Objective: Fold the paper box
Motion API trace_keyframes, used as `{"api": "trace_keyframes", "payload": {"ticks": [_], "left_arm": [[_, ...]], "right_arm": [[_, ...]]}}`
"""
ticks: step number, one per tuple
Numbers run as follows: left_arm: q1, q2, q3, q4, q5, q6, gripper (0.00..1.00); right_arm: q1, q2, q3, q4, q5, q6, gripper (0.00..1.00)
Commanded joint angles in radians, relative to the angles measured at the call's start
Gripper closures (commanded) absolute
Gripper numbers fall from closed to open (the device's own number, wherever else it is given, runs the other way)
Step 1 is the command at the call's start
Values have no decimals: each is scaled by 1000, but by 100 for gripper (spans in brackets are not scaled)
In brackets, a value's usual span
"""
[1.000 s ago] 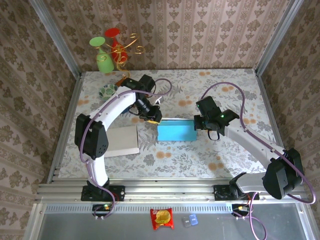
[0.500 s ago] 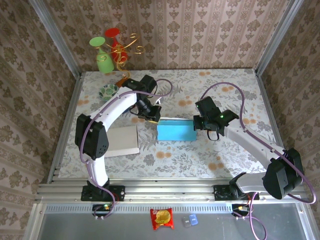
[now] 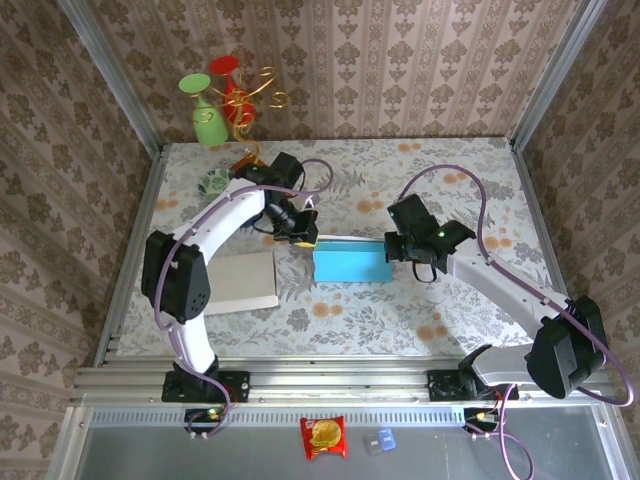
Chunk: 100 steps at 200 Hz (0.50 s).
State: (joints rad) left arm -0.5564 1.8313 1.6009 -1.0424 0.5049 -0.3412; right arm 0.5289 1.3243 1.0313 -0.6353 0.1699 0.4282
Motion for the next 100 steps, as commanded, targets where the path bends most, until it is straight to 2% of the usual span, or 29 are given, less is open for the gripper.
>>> {"api": "trace_keyframes", "payload": {"ticks": [1, 57, 78, 100], "left_arm": [[7, -51, -60, 39, 21, -42, 94], [8, -170, -268, 245, -15, -100, 92], [3, -196, -253, 244, -43, -103, 86], [-1, -210, -188, 209, -76, -91, 74]], "right_arm": [[15, 16, -5, -110, 15, 33, 100], [46, 15, -16, -98, 43, 44, 100], [50, 18, -10, -101, 48, 40, 100], [51, 21, -5, -103, 49, 39, 100]]}}
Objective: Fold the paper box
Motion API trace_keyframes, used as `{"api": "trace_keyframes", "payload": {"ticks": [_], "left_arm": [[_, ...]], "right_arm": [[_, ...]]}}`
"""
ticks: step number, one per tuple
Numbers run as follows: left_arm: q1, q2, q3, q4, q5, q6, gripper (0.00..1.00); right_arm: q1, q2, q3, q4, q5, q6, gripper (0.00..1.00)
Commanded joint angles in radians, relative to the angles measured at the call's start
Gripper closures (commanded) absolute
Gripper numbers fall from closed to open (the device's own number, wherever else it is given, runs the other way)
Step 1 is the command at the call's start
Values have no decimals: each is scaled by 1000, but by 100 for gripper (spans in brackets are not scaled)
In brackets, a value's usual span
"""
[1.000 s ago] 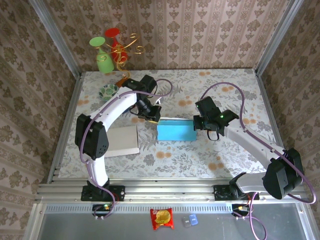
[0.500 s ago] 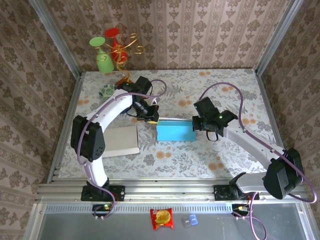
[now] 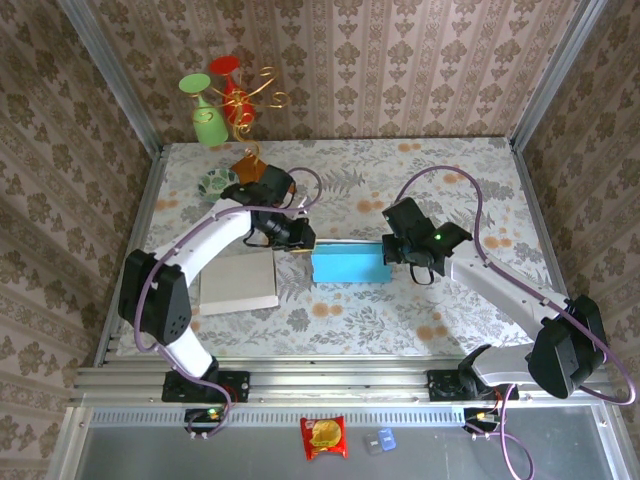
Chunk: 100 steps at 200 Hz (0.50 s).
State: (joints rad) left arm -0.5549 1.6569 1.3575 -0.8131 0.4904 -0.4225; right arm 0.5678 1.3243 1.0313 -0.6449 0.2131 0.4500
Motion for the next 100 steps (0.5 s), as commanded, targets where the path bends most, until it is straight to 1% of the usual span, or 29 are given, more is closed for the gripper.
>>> {"api": "trace_keyframes", "payload": {"ticks": [1, 12, 24, 71, 100], "left_arm": [[-3, -36, 58, -22, -63, -9, 74], [-11, -30, 92, -50, -76, 5, 71], [-17, -20, 124, -79, -91, 16, 70], [-46, 38, 220, -193, -168, 94, 70], [-61, 64, 247, -239, -187, 122, 72]], "right_arm": [[12, 20, -5, -94, 6, 17, 100], [14, 21, -5, -93, 5, 15, 100], [14, 21, -5, -94, 5, 16, 100], [14, 17, -8, -95, 8, 15, 100], [14, 22, -8, -91, 6, 16, 100]]}}
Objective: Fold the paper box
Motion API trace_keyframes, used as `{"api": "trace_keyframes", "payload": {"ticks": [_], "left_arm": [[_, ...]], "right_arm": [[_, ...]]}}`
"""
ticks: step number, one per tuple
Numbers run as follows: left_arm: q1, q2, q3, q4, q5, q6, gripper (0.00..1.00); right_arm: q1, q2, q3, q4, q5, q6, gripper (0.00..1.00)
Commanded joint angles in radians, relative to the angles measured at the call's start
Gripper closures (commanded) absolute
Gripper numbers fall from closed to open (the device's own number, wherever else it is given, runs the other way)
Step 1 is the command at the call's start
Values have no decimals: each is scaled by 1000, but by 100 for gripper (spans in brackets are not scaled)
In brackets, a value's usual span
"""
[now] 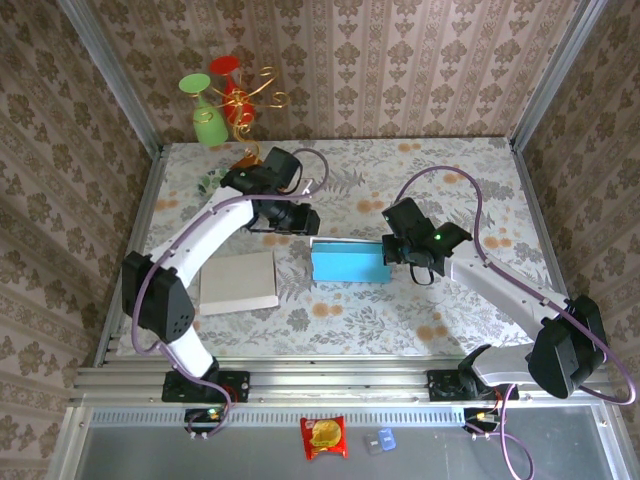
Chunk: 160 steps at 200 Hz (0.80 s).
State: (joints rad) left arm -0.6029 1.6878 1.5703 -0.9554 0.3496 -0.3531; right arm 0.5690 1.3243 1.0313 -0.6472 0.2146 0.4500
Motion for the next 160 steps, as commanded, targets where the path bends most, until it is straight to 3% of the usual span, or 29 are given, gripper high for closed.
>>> {"api": "trace_keyframes", "payload": {"ticks": [1, 160], "left_arm": [[-14, 33, 35, -97, -47, 53, 72], [-26, 68, 25, -77, -49, 59, 80]], "right_arm": [[12, 22, -8, -89, 5, 16, 100], [13, 15, -8, -92, 2, 23, 100]]}}
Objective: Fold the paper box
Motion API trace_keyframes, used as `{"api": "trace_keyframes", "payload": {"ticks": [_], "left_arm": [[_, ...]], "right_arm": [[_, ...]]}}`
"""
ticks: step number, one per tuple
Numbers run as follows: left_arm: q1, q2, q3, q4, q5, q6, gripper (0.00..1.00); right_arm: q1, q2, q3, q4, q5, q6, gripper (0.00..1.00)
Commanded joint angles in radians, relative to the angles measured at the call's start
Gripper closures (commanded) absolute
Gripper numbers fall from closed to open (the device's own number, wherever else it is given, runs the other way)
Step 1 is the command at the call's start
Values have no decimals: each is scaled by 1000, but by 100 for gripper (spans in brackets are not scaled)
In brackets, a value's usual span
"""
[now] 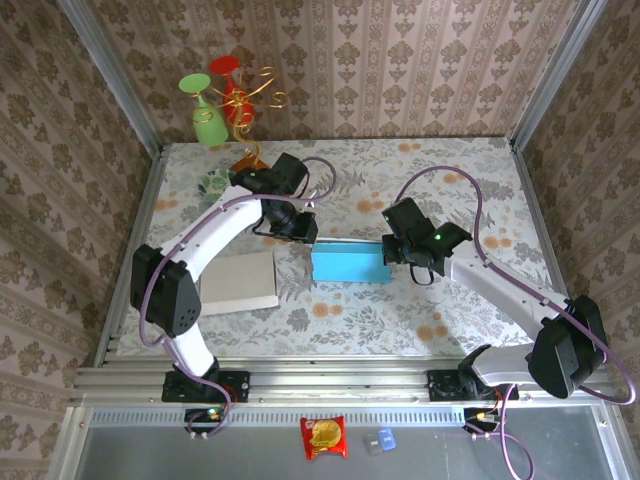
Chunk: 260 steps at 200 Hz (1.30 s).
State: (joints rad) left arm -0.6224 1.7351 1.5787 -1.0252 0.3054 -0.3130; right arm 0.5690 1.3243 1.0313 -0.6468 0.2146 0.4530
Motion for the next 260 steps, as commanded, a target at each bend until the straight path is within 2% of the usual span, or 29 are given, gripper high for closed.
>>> {"api": "trace_keyframes", "payload": {"ticks": [1, 69, 119, 149, 260], "left_arm": [[-7, 21, 17, -8, -5, 19, 79], [-11, 37, 23, 1, -17, 17, 80], [-10, 30, 20, 2, -15, 16, 91], [-4, 20, -3, 11, 8, -3, 94], [4, -17, -81, 47, 40, -47, 96]], "right_arm": [[12, 15, -8, -92, 2, 20, 100], [12, 9, -13, -96, 2, 17, 100], [12, 13, -8, -95, 3, 16, 100], [12, 16, -6, -91, 6, 19, 100], [36, 14, -5, -95, 38, 36, 100]]}}
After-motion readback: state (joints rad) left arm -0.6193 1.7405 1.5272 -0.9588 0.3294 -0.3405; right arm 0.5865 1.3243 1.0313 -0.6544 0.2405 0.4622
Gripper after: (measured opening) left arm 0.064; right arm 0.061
